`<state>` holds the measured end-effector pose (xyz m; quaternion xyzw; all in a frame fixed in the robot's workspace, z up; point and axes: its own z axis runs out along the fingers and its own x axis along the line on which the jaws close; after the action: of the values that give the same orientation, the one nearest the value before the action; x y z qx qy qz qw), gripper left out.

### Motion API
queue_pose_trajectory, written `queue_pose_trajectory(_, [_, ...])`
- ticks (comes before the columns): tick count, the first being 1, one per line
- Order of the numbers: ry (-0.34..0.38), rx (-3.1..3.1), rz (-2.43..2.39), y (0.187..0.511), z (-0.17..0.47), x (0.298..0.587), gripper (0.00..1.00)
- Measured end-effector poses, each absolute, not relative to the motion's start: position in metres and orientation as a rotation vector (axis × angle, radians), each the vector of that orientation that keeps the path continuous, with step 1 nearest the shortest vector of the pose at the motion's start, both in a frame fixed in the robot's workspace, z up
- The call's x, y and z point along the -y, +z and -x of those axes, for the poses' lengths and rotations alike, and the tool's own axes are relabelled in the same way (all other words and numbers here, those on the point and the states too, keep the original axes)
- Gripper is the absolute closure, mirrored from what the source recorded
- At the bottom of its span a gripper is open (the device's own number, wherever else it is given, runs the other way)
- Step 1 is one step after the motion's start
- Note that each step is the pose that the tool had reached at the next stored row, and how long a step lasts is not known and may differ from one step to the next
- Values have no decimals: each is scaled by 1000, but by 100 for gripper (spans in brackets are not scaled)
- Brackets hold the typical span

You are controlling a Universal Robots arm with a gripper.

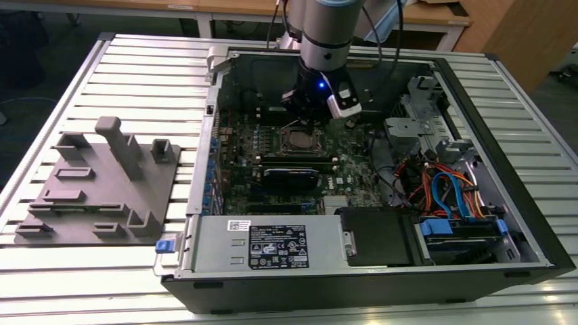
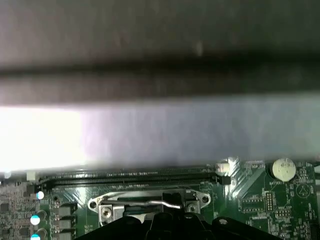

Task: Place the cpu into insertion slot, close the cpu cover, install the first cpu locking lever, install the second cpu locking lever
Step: 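Install the first cpu locking lever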

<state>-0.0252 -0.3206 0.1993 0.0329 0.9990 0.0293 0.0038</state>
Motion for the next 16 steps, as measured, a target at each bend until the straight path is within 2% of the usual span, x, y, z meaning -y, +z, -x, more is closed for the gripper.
queue_pose_trajectory(16, [94,-3107,-101,209,51,328,89])
